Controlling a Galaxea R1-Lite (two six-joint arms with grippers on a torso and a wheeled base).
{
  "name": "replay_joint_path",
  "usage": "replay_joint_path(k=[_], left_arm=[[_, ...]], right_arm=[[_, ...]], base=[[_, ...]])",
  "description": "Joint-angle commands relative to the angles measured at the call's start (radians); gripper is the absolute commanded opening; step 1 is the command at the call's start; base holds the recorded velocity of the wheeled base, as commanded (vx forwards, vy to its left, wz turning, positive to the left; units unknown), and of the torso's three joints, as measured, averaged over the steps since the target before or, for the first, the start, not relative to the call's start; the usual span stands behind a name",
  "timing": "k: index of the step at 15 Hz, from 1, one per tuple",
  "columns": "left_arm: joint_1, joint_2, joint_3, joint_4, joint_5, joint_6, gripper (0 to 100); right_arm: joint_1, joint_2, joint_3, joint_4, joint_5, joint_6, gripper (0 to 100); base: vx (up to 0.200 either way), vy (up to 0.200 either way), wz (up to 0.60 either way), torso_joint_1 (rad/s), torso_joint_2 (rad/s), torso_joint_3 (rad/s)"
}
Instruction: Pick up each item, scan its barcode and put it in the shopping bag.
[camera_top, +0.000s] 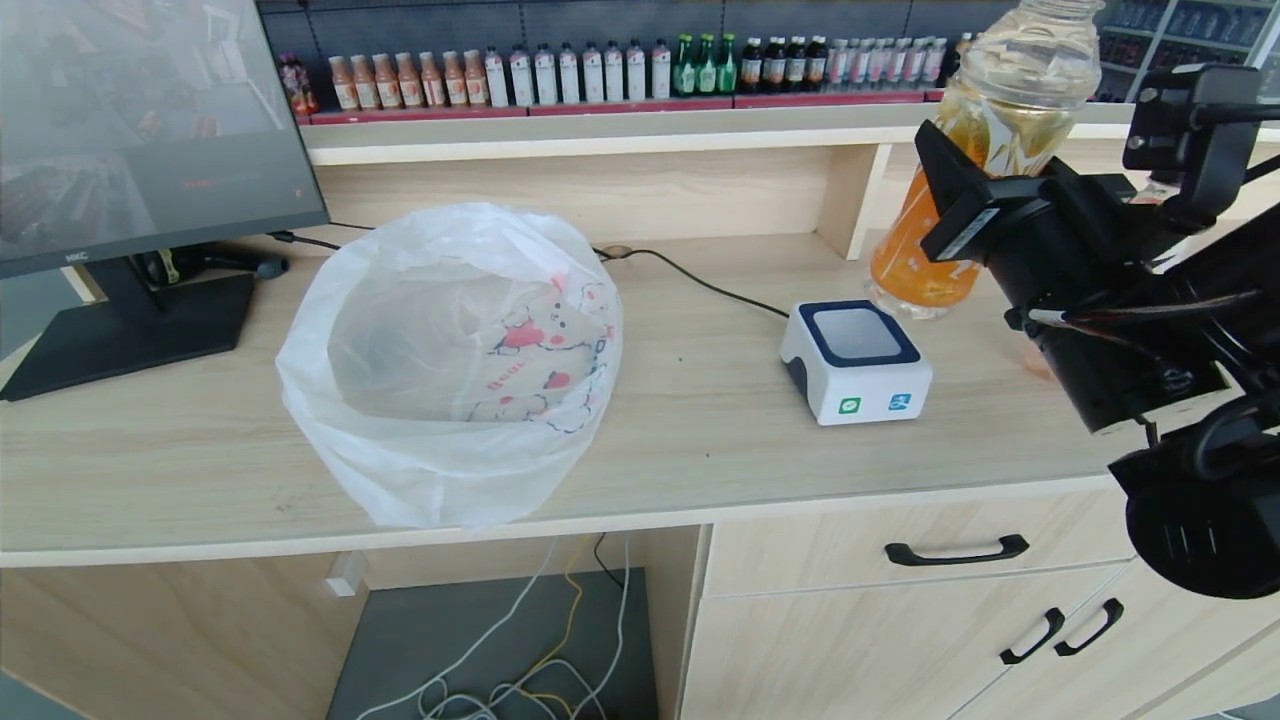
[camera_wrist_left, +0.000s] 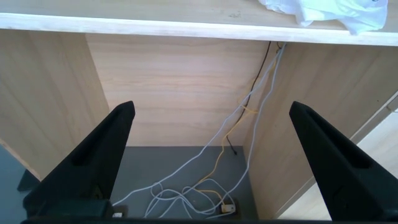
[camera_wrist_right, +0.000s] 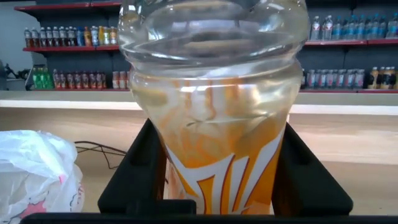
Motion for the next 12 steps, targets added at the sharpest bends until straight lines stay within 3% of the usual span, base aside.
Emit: replay_joint_path(k=[1,12], left_arm=[[-0.001,0.000,0.000,0.001,0.000,-0.002,100],[-0.001,0.000,0.000,0.001,0.000,-0.002,100]], right_arm=[[0.003,0.024,0.004,0.004,0.001,0.002,0],[0.009,0.018,0.018,0.004,0.001,0.005,0]], base=[[0.000,0.200,0.00,0.007,0.01,0.002],[0.000,0.200,0.00,0.001,0.00,0.004]])
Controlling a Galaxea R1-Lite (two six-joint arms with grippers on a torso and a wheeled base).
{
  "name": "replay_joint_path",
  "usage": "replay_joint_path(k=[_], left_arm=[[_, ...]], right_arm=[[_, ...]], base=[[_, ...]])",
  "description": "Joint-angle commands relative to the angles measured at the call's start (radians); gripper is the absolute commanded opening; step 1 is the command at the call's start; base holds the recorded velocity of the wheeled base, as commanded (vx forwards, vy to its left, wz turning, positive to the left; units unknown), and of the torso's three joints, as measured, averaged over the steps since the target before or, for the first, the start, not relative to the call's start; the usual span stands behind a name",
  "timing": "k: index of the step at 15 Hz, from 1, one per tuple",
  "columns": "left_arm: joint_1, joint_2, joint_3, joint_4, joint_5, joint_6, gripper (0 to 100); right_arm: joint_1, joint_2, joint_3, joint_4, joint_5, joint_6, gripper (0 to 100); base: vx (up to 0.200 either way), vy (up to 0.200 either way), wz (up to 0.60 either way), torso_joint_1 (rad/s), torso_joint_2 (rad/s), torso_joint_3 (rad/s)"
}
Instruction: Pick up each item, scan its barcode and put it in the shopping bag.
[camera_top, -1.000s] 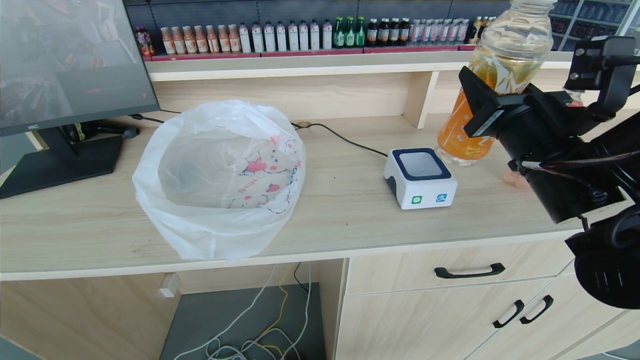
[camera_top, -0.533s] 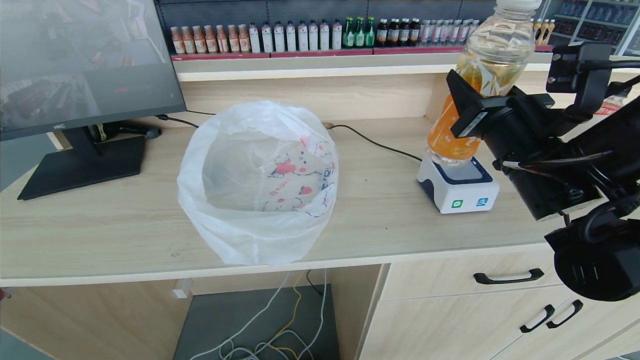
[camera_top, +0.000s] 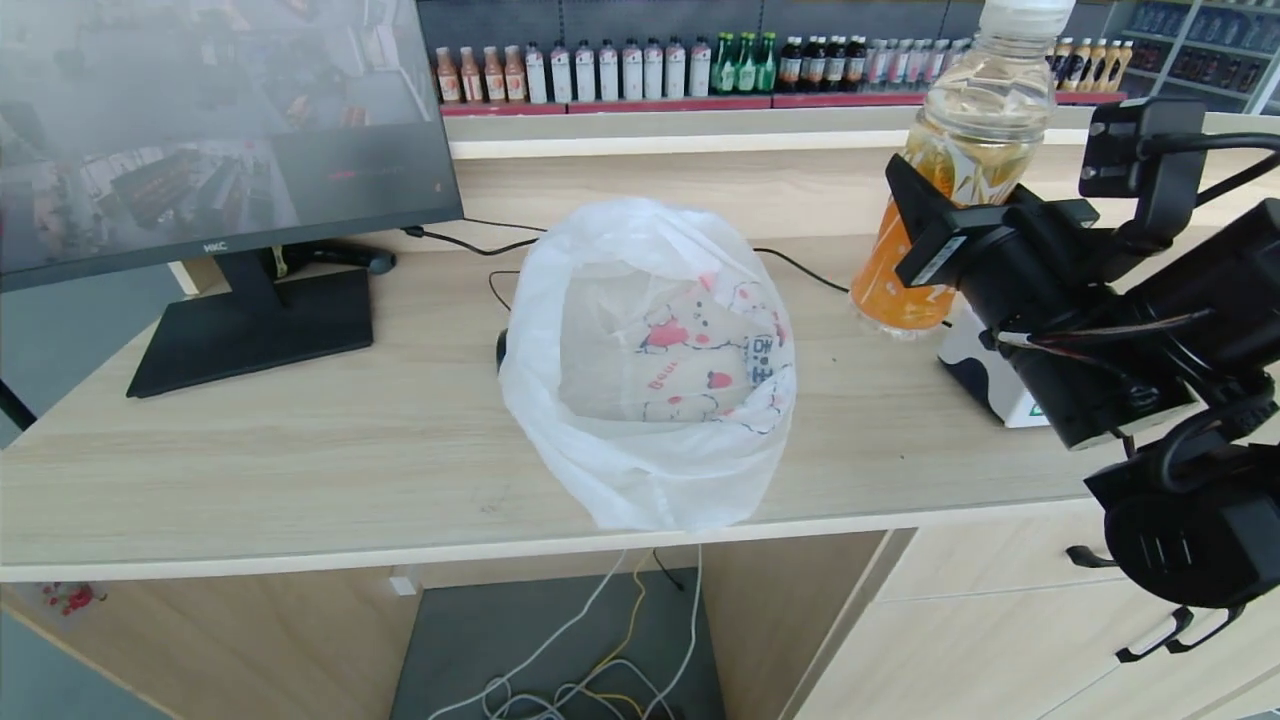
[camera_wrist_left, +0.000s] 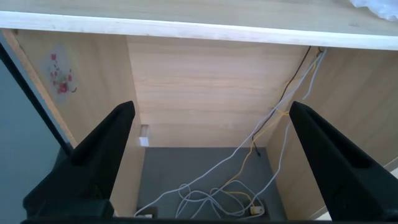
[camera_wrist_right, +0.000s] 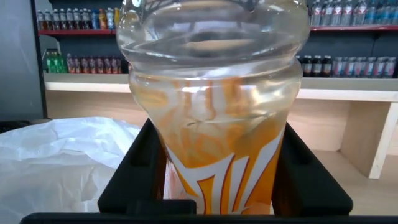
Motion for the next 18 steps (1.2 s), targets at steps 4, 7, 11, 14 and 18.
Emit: replay_joint_path(k=[4,7,11,14,18], left_arm=[[0.000,0.000,0.000,0.000,0.000,0.002,100],[0.000,0.000,0.000,0.000,0.000,0.004,100],[0.000,0.000,0.000,0.000,0.000,0.004,100],[0.000,0.000,0.000,0.000,0.000,0.002,100],[0.000,0.000,0.000,0.000,0.000,0.004,100]], right_arm=[[0.009,-0.002,-0.003,-0.001,0.000,-0.002,0],[0.060,0.001,-0.008,-0.001,0.001,-0.012,0],[0.172,0.059,-0.078,0.001,0.000,-0.025,0],[0.184,0.148,-0.164,0.004,0.001,-0.025,0],[0.187,0.253,-0.246,0.009,0.010,-0.016,0]], base=[[0.000,0.050,0.00,0.001,0.00,0.001],[0.000,0.000,0.00,0.000,0.00,0.000],[0.000,0.000,0.00,0.000,0.00,0.000],[0.000,0.000,0.00,0.000,0.00,0.000],[0.000,0.000,0.00,0.000,0.00,0.000]])
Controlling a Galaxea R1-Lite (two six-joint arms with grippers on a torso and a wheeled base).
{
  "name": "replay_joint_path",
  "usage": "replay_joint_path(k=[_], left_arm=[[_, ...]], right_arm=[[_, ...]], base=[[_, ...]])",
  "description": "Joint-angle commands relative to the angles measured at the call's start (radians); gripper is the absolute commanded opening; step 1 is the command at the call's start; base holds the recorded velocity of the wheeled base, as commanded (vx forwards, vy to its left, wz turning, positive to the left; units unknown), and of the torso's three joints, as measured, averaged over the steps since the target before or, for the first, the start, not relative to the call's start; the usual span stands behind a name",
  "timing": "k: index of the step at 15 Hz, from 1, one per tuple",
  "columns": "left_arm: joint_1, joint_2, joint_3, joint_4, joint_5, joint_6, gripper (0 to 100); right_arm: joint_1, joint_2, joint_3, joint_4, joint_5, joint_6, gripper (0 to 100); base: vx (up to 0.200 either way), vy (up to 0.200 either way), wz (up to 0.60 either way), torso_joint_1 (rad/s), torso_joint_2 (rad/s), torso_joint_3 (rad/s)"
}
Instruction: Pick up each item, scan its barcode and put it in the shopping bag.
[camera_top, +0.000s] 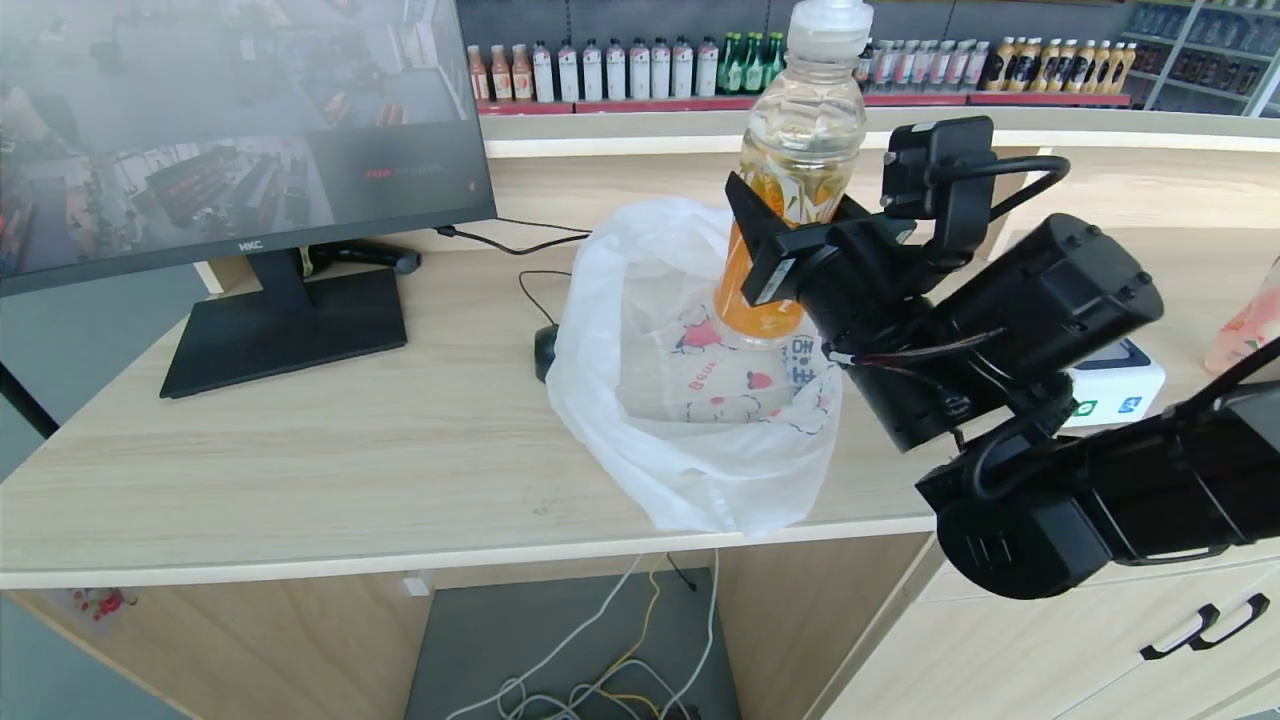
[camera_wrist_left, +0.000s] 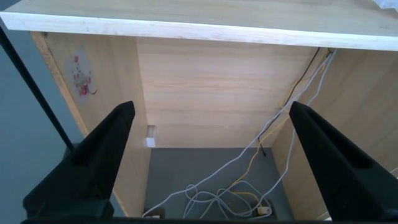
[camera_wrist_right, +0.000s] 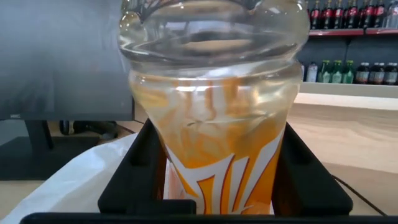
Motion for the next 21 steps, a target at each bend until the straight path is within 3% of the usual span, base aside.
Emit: replay_joint_path(k=[1,8,21], left_arm=[[0.000,0.000,0.000,0.000,0.000,-0.001,100],[0.000,0.000,0.000,0.000,0.000,-0.001,100],[0.000,0.000,0.000,0.000,0.000,-0.001,100]], right_arm=[[-0.001,0.091,-0.053,0.002,0.005,0.023,0],[0.024,0.217,-0.194,0.009,-0.001,0.034,0],[0.060,0.276,-0.223,0.009,0.004,0.034,0]], base=[[0.000,0.000,0.00,0.000,0.00,0.000],[0.000,0.000,0.00,0.000,0.00,0.000],[0.000,0.000,0.00,0.000,0.00,0.000]])
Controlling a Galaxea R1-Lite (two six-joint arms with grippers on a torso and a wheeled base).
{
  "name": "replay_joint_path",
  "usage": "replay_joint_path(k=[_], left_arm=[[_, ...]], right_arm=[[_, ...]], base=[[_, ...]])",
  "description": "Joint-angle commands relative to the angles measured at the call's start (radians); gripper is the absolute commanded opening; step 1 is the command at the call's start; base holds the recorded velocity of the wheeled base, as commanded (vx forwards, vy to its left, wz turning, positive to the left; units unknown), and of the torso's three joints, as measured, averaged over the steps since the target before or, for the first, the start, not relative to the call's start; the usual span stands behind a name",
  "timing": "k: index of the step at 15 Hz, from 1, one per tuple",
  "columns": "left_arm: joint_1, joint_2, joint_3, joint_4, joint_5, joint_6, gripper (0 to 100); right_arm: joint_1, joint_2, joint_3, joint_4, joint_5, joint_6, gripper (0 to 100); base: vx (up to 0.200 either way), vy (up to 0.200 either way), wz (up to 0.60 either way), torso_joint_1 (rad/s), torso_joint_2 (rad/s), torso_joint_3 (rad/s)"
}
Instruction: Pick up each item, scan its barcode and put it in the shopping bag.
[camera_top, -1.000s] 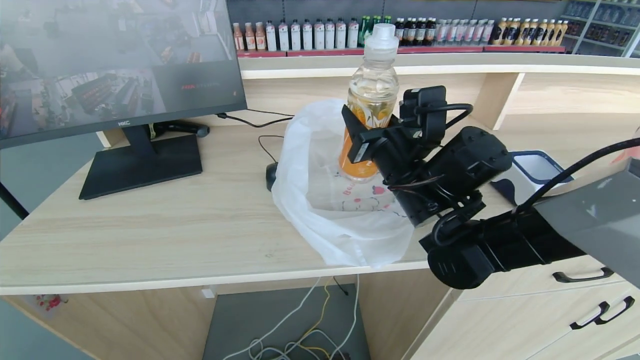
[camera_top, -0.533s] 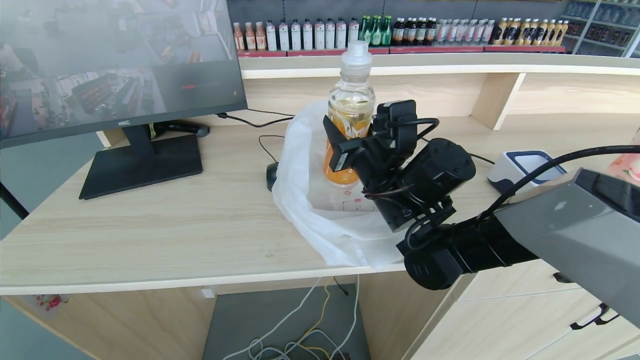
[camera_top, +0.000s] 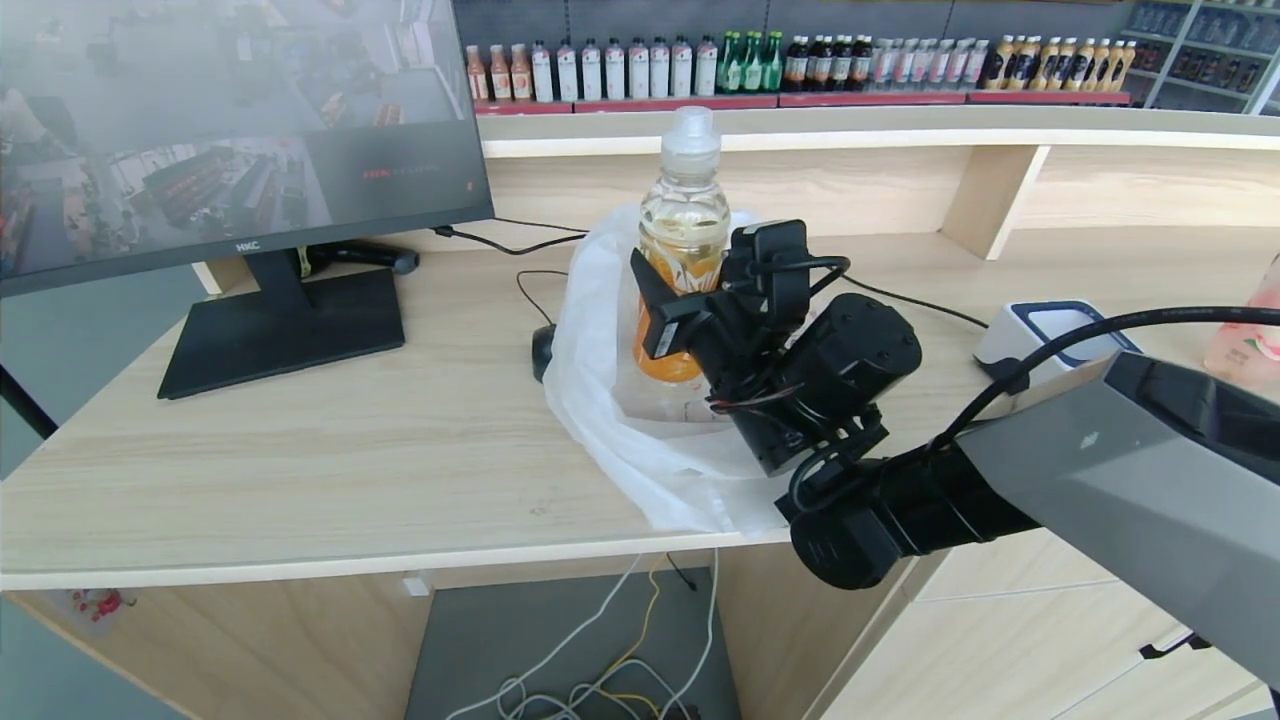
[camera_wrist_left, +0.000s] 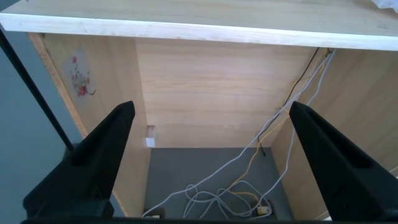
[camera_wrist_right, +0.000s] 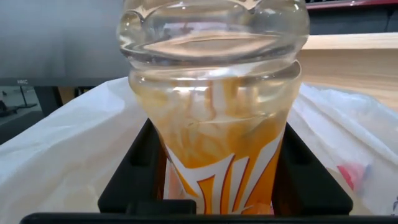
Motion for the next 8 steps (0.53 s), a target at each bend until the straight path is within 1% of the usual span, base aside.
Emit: replay_joint_path(k=[1,8], left_arm=[[0.000,0.000,0.000,0.000,0.000,-0.001,100],[0.000,0.000,0.000,0.000,0.000,-0.001,100]], right_arm=[[0.002,0.005,0.009,0.000,0.000,0.000,0],[0.026,0.043,0.023,-0.002,-0.006,-0.002,0]], base=[[0.000,0.000,0.00,0.000,0.00,0.000],[0.000,0.000,0.00,0.000,0.00,0.000]])
